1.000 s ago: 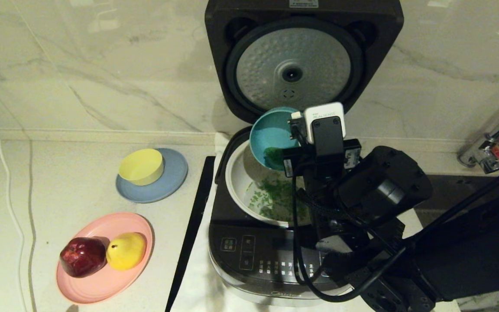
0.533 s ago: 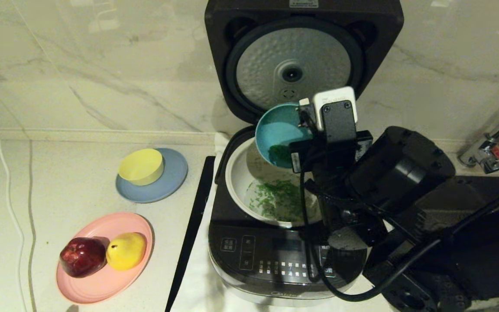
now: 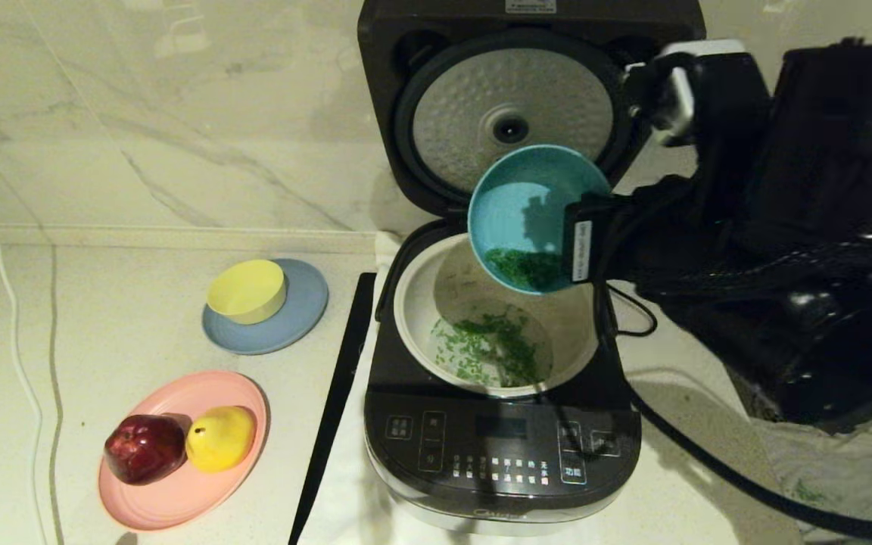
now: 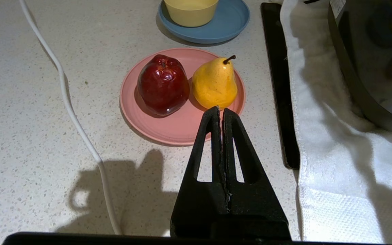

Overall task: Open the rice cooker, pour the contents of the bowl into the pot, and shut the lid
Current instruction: Fill a bowl with water from the tap

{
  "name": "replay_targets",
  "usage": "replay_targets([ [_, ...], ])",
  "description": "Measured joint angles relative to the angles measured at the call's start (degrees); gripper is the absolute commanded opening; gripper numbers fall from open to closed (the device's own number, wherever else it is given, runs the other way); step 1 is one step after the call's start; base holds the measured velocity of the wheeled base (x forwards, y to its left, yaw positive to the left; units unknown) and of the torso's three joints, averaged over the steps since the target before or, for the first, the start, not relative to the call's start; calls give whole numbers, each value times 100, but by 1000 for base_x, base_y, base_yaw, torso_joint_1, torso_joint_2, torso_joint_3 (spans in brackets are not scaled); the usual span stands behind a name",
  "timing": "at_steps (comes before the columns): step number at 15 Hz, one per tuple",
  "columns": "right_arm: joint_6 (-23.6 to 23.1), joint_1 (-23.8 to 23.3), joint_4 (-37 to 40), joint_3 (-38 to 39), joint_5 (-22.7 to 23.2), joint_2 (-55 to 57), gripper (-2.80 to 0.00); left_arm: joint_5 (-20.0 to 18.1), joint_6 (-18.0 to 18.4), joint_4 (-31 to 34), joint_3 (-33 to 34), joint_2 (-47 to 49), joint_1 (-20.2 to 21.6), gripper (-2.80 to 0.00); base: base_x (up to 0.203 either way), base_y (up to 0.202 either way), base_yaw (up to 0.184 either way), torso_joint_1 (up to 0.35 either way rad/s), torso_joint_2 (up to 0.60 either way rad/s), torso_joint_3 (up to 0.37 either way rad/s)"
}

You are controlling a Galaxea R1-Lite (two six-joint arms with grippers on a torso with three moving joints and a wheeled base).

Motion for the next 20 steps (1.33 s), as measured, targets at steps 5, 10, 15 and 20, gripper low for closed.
replay_targets([
  [5, 2009, -26, 4022, -476, 1143, -1313, -280, 0, 0, -1, 0, -2, 0, -280, 0, 0, 0, 0, 0, 0],
  [10, 2790, -744, 5688, 75, 2314, -2313, -280, 0, 1, 0, 0, -1, 0, -280, 0, 0, 0, 0, 0, 0],
  [15, 2807, -2653, 5860, 863, 3631, -2869, -280, 0, 4, -2, 0, 0, 0, -280, 0, 0, 0, 0, 0, 0],
  [20, 2771, -5168, 5578, 1204, 5064, -2683, -280, 0, -2, -2, 0, -2, 0, -280, 0, 0, 0, 0, 0, 0],
])
